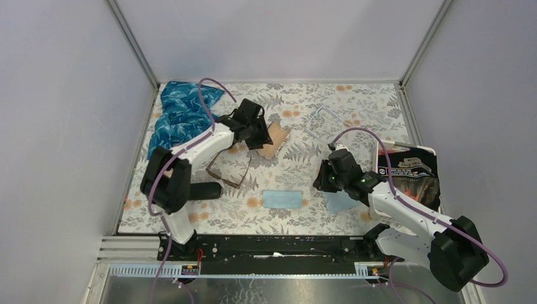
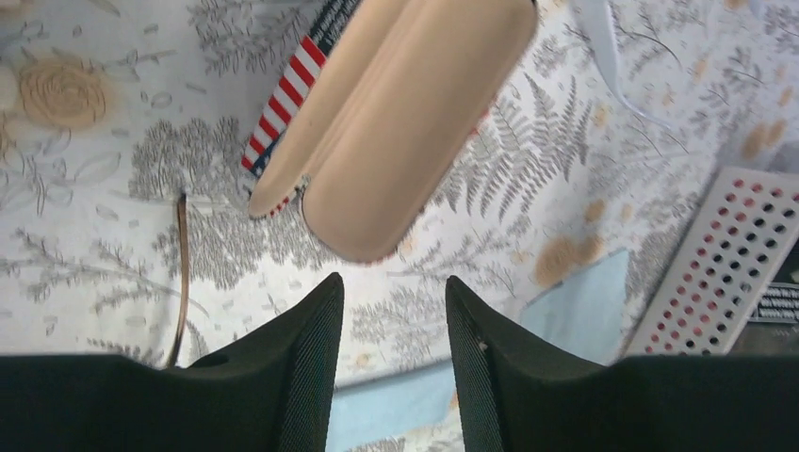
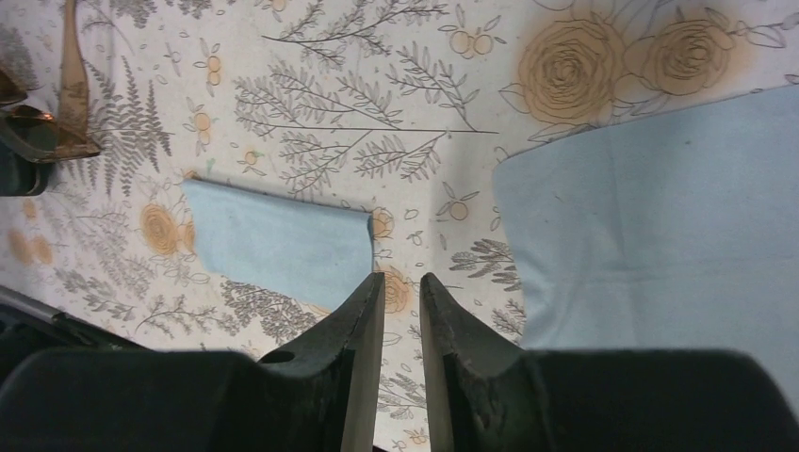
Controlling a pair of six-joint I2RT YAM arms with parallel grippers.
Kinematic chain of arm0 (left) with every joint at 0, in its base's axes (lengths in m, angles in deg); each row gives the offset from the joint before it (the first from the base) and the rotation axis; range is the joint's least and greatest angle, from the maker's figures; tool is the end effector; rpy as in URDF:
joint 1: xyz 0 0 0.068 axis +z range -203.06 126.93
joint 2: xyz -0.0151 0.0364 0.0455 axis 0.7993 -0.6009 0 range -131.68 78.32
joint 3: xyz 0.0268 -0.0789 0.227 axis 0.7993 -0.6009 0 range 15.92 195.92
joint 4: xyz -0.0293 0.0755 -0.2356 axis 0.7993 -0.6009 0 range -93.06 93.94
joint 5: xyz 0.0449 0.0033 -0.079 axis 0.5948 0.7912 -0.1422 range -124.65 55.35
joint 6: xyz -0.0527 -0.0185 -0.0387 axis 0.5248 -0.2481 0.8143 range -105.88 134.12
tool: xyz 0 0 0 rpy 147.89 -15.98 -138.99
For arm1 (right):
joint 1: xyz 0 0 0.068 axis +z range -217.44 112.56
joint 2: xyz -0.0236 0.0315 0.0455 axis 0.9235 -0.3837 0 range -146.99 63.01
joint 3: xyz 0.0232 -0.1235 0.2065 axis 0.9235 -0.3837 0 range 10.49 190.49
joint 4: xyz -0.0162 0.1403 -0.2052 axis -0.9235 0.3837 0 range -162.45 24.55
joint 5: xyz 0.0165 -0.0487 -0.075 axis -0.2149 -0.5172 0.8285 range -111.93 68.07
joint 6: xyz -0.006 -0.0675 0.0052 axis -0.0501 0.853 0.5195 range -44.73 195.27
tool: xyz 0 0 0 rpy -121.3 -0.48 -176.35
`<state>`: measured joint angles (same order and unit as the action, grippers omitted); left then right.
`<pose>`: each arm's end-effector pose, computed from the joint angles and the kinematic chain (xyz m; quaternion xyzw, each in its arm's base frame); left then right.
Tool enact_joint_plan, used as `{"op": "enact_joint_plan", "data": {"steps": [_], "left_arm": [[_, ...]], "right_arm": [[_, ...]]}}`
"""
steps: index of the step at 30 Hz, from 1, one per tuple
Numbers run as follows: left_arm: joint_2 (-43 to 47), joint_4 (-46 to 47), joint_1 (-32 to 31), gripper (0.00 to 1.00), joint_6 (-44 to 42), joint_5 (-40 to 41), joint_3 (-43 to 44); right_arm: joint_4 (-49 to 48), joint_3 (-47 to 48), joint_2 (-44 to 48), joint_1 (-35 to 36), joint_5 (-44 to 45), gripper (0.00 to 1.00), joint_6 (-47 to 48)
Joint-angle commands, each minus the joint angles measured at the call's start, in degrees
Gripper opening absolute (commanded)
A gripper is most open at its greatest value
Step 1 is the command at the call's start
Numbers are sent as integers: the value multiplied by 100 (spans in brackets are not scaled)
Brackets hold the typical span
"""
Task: Organize the sunglasses
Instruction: Adjust the sunglasses case at the center of the board.
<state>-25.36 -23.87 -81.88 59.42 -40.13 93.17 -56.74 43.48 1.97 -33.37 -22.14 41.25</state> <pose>0.3341 -0.1898 0.1853 -0.1217 0.9429 -0.2211 0.2174 0.1933 0.1309 0.1713 -0.0011 0.9197 0.2212 0.3245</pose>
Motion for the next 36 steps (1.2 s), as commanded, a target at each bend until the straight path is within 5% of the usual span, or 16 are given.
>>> {"op": "enact_joint_plan", "data": {"steps": [1, 14, 25, 36], "left_arm": [[755, 280, -183, 50, 225, 184, -567], [1636, 631, -1143, 59, 755, 391, -2094], [-885, -459, -689, 63, -657, 1014, 1396], [-2018, -22, -142, 57, -260, 267, 2014]], "right_arm": [[-411, -126, -61, -23, -460, 28, -233], [-1256, -715, -558, -23, -1299, 32, -812], [-838, -415, -181, -25, -969, 33, -718], [-474, -678, 340, -27, -710, 34, -805]]}}
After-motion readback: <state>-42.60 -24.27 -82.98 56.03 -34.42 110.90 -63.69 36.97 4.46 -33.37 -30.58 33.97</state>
